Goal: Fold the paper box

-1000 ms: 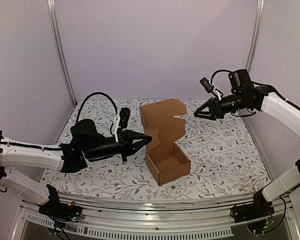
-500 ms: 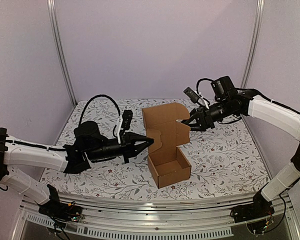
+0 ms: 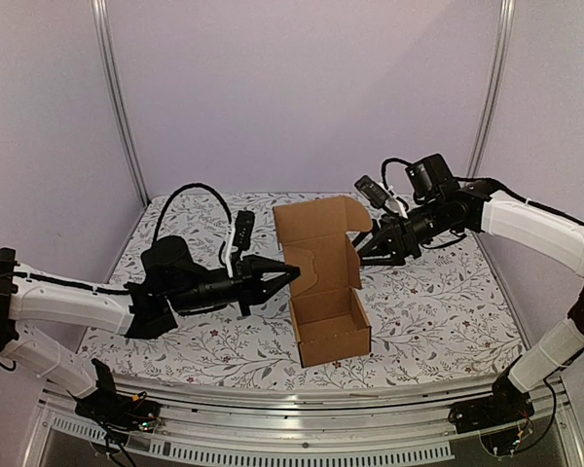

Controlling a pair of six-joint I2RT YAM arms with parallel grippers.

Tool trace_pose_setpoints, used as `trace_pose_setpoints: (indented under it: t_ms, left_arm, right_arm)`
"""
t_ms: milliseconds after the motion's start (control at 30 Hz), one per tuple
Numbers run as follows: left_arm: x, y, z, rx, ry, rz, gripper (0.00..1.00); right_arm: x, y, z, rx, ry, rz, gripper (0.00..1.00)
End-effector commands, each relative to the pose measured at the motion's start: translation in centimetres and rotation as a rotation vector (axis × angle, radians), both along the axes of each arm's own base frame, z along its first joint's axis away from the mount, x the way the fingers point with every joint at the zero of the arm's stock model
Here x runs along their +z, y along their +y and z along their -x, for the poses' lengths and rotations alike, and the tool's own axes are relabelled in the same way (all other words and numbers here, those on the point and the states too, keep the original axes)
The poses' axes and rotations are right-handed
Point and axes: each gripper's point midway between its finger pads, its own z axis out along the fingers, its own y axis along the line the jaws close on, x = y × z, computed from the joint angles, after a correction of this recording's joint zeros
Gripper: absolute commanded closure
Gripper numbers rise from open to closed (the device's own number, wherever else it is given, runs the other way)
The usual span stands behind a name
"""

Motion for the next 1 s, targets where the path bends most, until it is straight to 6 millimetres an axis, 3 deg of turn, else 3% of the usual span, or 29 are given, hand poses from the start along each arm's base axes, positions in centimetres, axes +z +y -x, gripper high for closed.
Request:
trace_pose_setpoints:
  t_ms: [0,133,233,400,467,967]
  left_arm:
    - [1.1,-0.8,-0.3,-0.038,0.005,0.039,1.00]
    - [2.0,-1.1,0.7,-0.111,0.002,0.094,1.00]
    - [2.3,-1.2,1.1,-0.143,0.010,0.116,1.00]
    - [2.7,-0.8,0.6,-0.137,0.021,0.138,1.00]
    - [2.6,-0.5,0.2,-0.123,0.028,0.138,1.00]
    - [1.3,-0.1,-1.3,-0.046,0.057,0.083,1.00]
  right_arm:
    - [1.5,0.9,2.7,0.106,0.006,-0.060,0.47]
    - [1.3,1.9,3.1,0.138,0.025,-0.055,0.49]
    - [1.0,2.6,3.5,0.154,0.028,-0.045,0.58]
    - [0.9,2.9,3.1,0.135,0.024,-0.028,0.91]
    - [0.6,2.8,2.9,0.115,0.009,-0.013,0.99]
    - [-1.2,2.8,1.6,0.036,-0.014,0.050,1.00]
